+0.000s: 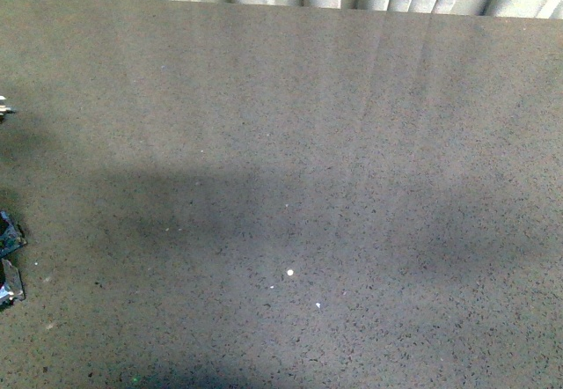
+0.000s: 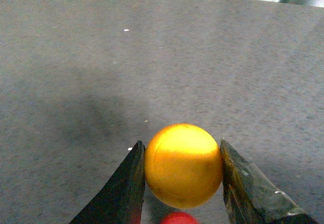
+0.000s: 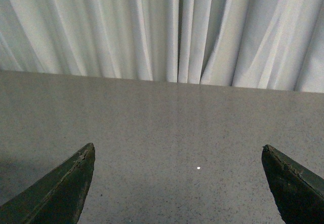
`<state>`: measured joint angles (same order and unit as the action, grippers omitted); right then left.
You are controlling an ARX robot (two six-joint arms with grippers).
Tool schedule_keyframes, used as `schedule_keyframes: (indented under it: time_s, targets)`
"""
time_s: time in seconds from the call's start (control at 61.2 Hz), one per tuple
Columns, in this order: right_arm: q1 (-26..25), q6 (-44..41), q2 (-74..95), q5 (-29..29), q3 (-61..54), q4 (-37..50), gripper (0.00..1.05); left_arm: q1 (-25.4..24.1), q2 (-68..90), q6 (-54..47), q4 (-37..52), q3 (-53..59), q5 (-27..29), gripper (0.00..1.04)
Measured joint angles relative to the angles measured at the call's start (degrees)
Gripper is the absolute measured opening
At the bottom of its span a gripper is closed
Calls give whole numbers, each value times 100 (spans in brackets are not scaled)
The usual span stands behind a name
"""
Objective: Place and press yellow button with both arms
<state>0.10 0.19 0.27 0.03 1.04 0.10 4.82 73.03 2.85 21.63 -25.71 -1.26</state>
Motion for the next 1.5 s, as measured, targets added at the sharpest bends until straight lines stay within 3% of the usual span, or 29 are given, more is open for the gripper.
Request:
schedule_keyframes:
  time_s: [0.245, 0.376, 0.751, 1.307, 1.503]
  targets:
    - [0, 0, 0, 2, 0, 0, 96, 2208, 1685, 586, 1047, -372, 857, 34]
    - [0, 0, 0, 2, 0, 0, 96, 2743, 2463, 697, 1572, -608, 1139, 34]
    - [0, 0, 0, 0, 0, 0, 96, 3152, 3480, 691, 1856, -960, 1290, 34]
    - [0, 0, 0, 2, 0, 0, 96, 3353, 3792, 691, 1867, -1189, 1357, 37]
    - [0, 0, 0, 0, 0, 0, 96, 3418, 3790, 688, 1867, -1176, 1329, 63]
